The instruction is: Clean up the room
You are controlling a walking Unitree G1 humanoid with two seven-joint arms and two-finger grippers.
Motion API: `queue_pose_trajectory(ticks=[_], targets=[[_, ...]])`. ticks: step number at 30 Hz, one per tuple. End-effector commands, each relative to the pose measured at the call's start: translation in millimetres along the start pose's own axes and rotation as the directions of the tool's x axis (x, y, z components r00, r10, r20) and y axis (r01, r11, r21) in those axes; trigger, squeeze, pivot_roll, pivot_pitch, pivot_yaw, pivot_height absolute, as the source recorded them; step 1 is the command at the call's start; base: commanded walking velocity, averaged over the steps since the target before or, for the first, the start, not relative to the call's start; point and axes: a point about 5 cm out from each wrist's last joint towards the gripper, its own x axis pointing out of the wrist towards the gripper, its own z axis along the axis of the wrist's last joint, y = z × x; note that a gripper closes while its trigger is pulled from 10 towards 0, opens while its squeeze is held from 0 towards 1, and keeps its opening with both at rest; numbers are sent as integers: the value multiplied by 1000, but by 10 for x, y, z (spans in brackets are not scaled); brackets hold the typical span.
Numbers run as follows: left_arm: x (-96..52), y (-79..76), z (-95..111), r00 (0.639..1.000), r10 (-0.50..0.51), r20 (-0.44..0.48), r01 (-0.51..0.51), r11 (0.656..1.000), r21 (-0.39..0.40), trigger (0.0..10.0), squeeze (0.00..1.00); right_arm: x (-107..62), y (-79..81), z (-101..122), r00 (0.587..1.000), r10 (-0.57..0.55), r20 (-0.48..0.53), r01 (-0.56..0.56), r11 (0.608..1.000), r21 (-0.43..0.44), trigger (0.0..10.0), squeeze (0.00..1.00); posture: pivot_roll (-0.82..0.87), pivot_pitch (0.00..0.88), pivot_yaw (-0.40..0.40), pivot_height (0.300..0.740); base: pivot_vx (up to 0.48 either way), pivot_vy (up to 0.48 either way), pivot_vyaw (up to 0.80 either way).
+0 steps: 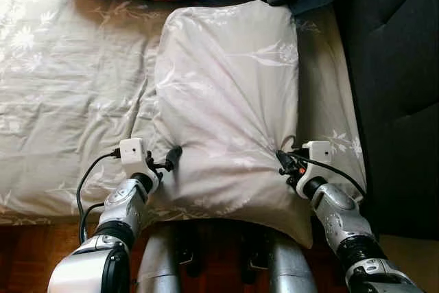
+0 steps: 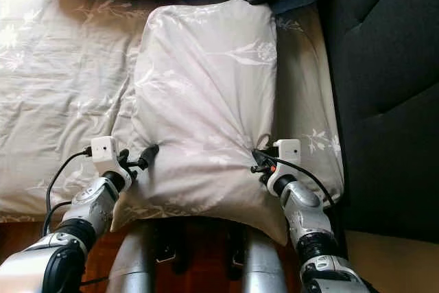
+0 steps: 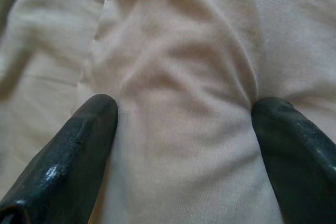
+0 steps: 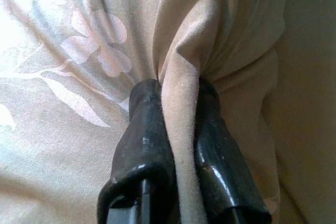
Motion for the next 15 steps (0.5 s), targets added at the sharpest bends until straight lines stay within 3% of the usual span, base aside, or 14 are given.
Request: queue_pose_trajectory(ticks=[1,4,8,9,10,11,15], targets=[[-144,22,-420,987,1,-160,-17,995,-99,10000,0,-210,-38,-615,970,-7,-242,23,998,62,0,0,-108,513,-96,644,0,0,0],[-167,-62,-535,975,-77,-209,39,982,-184,10000,0,-237,-61,-615,971,-13,-238,28,998,59,0,0,-109,516,-102,644,0,0,0],[-180,-128,-598,963,-134,-233,84,974,-210,10000,0,-259,-46,-647,969,-9,-245,25,998,61,0,0,-111,523,-106,644,0,0,0],[-181,-153,-610,959,-154,-238,105,973,-206,1961,0,-265,-37,-659,969,-7,-248,23,998,64,0,0,-110,524,-106,644,0,0,0],[-181,-153,-610,959,-154,-238,105,973,-206,1961,0,-265,-37,-659,969,-7,-248,23,998,64,0,0,-110,524,-106,644,0,0,0],[-178,-168,-611,958,-165,-236,116,971,-207,0,0,-265,-34,-662,968,-5,-250,22,998,65,0,0,-110,524,-106,644,0,0,0],[-172,-189,-598,953,-192,-236,148,970,-190,0,0,-259,-10,-676,967,-1,-253,19,997,69,0,0,-104,528,-103,644,0,0,0]])
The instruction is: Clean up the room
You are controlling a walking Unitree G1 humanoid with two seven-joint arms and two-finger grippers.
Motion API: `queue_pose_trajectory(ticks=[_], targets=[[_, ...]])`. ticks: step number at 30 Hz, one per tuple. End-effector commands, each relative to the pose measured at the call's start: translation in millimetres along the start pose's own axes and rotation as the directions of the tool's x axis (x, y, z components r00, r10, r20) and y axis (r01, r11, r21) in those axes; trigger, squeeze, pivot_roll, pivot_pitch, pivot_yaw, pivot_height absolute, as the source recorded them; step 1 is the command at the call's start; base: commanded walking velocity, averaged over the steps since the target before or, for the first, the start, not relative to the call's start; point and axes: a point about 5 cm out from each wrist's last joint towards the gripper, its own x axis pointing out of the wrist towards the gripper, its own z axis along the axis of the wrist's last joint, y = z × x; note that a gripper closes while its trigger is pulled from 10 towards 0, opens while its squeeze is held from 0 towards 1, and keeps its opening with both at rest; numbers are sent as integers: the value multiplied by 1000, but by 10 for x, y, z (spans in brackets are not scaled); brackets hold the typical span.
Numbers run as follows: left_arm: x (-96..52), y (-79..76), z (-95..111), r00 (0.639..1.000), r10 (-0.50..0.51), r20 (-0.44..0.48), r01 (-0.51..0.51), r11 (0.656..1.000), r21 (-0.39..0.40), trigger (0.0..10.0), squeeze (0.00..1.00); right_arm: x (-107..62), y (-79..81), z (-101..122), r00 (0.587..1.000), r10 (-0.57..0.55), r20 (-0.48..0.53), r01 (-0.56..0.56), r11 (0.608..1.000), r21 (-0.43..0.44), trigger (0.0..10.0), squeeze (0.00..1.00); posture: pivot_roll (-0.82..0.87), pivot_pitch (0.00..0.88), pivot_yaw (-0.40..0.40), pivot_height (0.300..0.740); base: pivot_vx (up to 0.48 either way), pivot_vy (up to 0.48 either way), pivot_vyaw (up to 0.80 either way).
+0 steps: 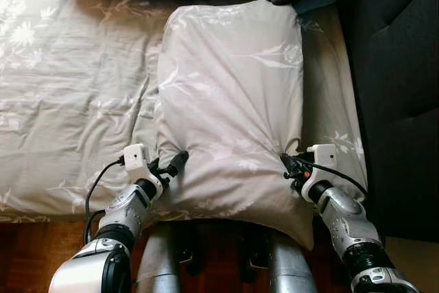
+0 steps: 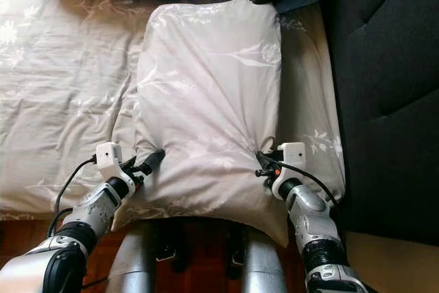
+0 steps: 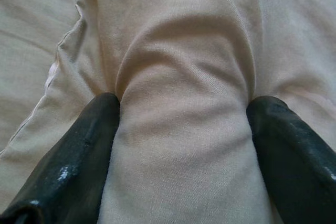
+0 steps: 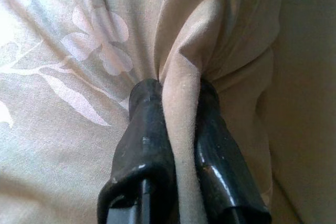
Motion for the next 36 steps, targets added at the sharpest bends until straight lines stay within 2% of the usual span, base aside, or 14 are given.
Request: queue_pose_trajectory(ticks=[1,8,11,18,36], targets=[[-100,-70,-474,980,-50,-193,42,998,-47,0,0,-177,36,-638,968,5,-250,14,997,73,0,0,-103,527,-101,644,0,0,0],[-79,-87,-431,981,-65,-181,61,998,-28,0,0,-169,53,-635,969,6,-245,13,997,74,0,0,-93,522,-93,644,0,0,0],[-61,-145,-425,978,-117,-175,113,993,-35,0,0,-168,63,-644,970,7,-245,13,997,78,0,0,-91,516,-89,644,0,0,0],[-63,-182,-436,969,-163,-187,164,986,-14,0,0,-161,96,-665,971,7,-239,16,995,94,0,0,-63,502,-69,644,0,0,0],[-43,-204,-375,971,-180,-157,181,983,-10,0,0,-131,158,-659,982,-3,-191,25,993,116,0,0,-47,496,-49,644,0,0,0]])
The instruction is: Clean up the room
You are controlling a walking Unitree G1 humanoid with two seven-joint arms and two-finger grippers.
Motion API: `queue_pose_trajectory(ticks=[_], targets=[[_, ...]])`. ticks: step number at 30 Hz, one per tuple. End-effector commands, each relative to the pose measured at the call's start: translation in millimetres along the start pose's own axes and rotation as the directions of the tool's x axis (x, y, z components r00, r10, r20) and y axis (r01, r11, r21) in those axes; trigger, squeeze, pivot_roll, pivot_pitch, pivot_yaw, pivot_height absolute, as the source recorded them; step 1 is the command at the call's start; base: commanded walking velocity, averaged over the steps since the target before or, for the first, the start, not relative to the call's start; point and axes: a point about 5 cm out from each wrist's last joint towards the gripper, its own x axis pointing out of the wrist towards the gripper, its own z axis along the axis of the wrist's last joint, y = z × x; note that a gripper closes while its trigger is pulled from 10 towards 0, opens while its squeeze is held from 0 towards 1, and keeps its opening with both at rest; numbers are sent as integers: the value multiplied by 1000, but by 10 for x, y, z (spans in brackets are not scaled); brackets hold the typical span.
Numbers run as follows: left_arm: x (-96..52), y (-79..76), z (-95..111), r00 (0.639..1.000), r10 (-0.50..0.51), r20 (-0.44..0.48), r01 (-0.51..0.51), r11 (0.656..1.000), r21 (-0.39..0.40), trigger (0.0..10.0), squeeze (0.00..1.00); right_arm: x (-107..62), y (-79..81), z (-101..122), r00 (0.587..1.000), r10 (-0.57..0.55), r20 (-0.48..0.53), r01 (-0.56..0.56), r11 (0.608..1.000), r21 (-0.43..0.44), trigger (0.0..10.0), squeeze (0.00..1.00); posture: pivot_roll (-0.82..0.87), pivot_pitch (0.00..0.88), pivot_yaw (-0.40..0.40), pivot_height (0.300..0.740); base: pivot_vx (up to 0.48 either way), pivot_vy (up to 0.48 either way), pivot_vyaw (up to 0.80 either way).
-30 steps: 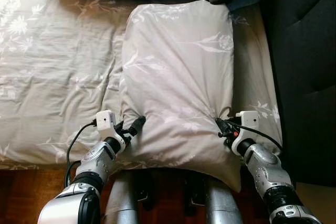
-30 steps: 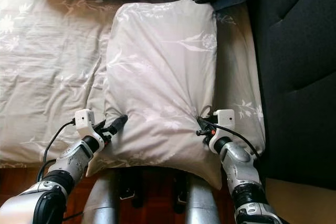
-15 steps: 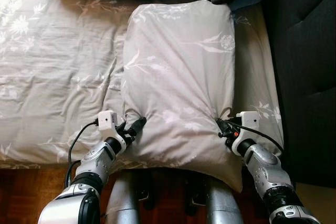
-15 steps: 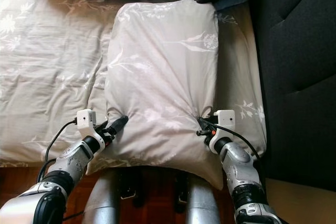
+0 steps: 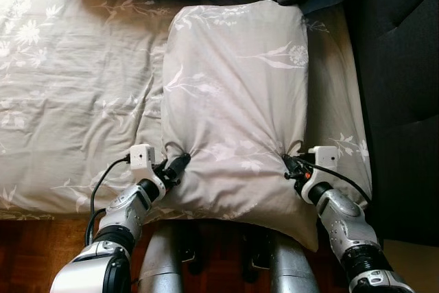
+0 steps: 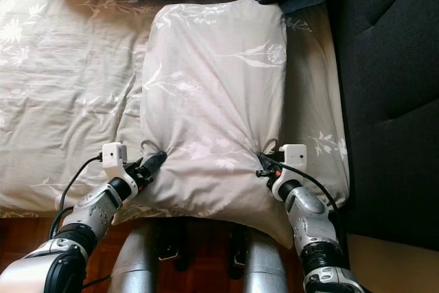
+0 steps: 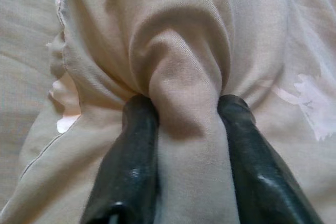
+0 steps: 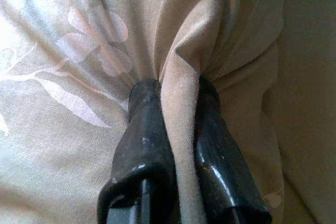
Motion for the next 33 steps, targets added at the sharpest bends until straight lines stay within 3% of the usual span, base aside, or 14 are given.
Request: queue_pose_trajectory(ticks=[1,16,28,31,33], targets=[[-24,-144,-380,988,-70,-140,64,997,-50,0,0,-149,100,-607,977,25,-212,-8,997,81,0,0,-47,496,-49,644,0,0,0],[4,-208,-354,988,-109,-112,103,993,-58,0,0,-126,115,-607,982,11,-191,7,996,94,0,0,-28,485,-26,644,0,0,0],[30,-223,-338,994,-89,-69,80,990,-119,0,0,-107,50,-523,992,-44,-122,56,994,95,0,0,-29,429,-18,644,0,0,0],[28,-217,-338,994,-81,-69,73,991,-108,0,0,-100,52,-516,992,-49,-116,60,993,98,0,0,-30,411,-13,644,0,0,0],[37,-196,-310,998,-34,-60,30,998,-60,0,0,-90,59,-513,992,-55,-116,65,994,88,0,0,-27,396,-12,644,0,0,0]])
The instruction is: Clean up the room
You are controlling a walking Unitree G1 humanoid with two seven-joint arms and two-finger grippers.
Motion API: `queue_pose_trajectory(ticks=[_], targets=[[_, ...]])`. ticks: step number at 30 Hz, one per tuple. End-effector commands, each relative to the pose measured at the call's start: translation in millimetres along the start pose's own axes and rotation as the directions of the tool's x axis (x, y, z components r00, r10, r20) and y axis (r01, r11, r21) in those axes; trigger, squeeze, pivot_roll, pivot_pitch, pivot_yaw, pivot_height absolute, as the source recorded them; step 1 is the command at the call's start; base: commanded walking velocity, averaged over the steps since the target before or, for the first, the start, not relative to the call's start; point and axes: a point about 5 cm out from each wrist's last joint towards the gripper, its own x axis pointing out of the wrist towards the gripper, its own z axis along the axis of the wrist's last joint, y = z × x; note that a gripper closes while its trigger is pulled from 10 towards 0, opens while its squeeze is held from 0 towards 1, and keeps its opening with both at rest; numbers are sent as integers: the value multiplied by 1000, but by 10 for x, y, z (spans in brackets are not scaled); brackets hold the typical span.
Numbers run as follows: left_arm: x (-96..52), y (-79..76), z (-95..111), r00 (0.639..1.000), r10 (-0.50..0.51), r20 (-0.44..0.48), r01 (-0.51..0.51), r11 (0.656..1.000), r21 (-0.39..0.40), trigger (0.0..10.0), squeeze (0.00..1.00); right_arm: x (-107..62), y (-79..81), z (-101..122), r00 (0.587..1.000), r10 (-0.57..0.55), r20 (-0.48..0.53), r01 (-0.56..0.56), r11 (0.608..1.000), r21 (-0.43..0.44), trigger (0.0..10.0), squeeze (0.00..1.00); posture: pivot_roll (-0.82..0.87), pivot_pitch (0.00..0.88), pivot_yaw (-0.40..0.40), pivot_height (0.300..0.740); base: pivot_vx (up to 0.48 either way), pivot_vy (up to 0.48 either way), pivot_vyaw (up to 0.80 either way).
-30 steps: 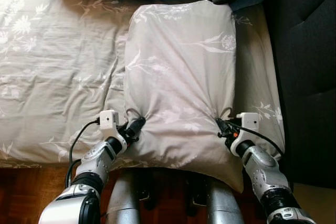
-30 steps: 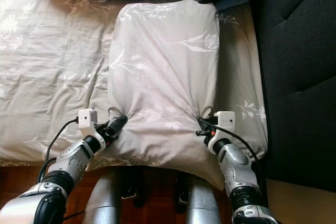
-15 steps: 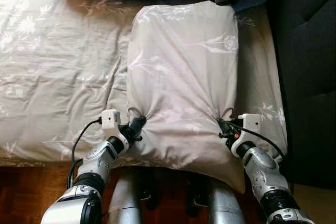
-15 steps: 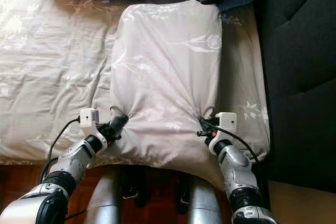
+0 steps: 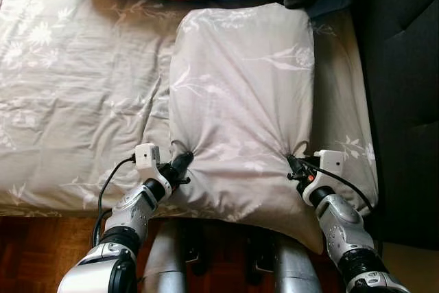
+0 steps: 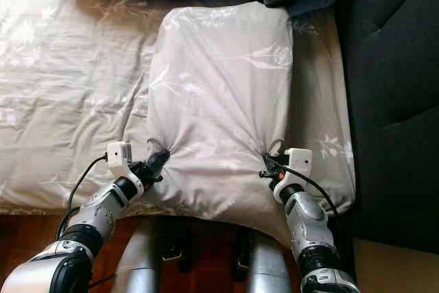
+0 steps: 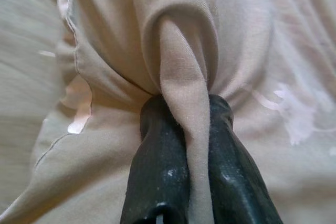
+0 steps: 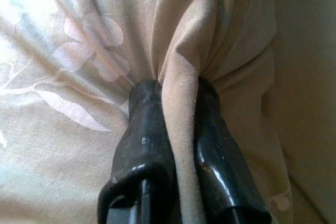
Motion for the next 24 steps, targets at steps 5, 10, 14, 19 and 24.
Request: queue_pose_trajectory(ticks=[5,10,14,19,24], targets=[[29,-59,-153,996,87,-26,-85,995,48,10000,0,-108,54,-385,994,-22,-107,27,998,51,10000,0,-20,358,5,644,0,0,0],[4,-42,-99,995,99,20,-100,990,103,10000,0,-135,-42,-317,993,-99,-60,101,994,31,10000,0,-29,314,19,644,0,0,0],[48,-81,10,987,125,97,-135,985,109,10000,0,-179,-130,-251,990,-140,1,140,989,46,10000,0,-35,284,23,648,0,0,0],[80,-126,72,981,132,140,-149,982,115,10000,0,-210,-192,-222,986,-166,21,164,985,54,10000,0,-28,257,22,673,0,0,0],[93,-165,88,979,125,159,-144,983,115,10000,0,-229,-221,-222,985,-170,25,169,984,52,10000,0,-28,227,17,703,0,0,0]])
